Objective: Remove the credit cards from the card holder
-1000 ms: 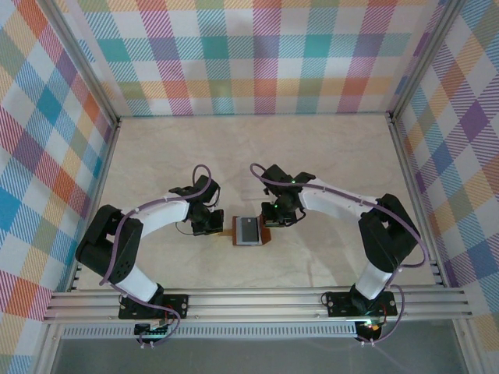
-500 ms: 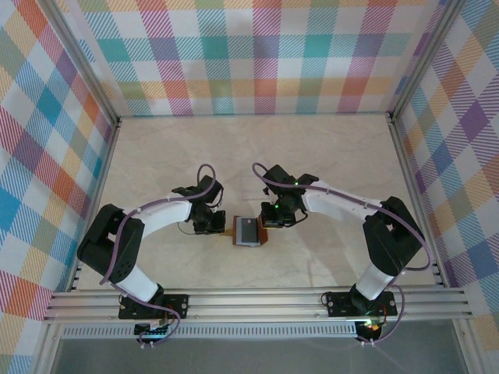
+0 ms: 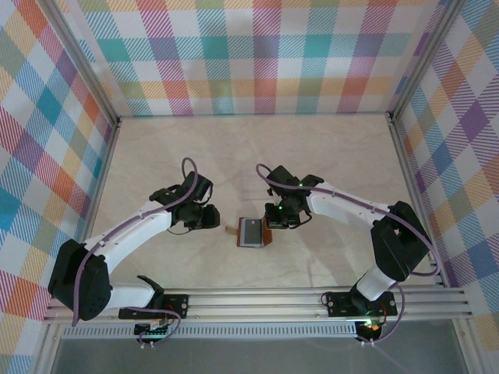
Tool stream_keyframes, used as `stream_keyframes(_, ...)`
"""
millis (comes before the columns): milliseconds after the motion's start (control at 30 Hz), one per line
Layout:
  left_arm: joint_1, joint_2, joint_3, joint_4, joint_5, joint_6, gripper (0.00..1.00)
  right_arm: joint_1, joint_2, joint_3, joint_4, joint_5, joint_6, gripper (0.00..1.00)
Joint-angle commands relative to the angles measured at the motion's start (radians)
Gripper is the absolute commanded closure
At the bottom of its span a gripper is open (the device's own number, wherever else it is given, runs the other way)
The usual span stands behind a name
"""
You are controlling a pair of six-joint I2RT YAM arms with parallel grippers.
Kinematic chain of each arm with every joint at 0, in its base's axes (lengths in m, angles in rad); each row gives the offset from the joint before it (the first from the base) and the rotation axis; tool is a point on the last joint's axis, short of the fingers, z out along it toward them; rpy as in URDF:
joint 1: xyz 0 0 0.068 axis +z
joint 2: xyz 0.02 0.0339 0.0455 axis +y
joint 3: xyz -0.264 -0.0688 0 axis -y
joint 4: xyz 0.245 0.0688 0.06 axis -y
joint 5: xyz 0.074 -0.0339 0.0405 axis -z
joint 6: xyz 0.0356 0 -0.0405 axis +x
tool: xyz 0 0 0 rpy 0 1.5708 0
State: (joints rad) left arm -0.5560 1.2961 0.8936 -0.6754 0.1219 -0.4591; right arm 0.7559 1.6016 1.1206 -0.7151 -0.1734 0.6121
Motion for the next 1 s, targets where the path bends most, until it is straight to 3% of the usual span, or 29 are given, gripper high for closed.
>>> stream_keyframes(0,-0.048,0.016,0.045,0.018,0.069,-0.054,0.74,0.002,-0.022,-0.01,0.053,-0.059,0.001,0.98)
stream_keyframes(133,-0.07,0.109,0.057,0.059,0.077,-0.066,0.89,0.002,-0.006,0.001,0.075,-0.073,-0.003,0.98)
stream_keyframes(233,-0.073,0.172,0.06,0.089,0.044,-0.074,0.95,0.002,0.001,0.01,0.081,-0.084,-0.011,0.98)
stream_keyframes(500,-0.079,0.389,0.128,0.137,0.093,-0.062,0.99,0.003,0.029,0.026,0.105,-0.127,-0.005,0.98)
stream_keyframes(833,-0.078,0.48,0.125,0.097,0.059,-0.02,1.0,0.001,0.081,0.042,0.16,-0.173,0.025,0.99)
stream_keyframes(967,-0.078,0.453,0.114,0.113,0.052,-0.016,1.0,0.002,0.055,0.025,0.141,-0.126,0.015,0.99)
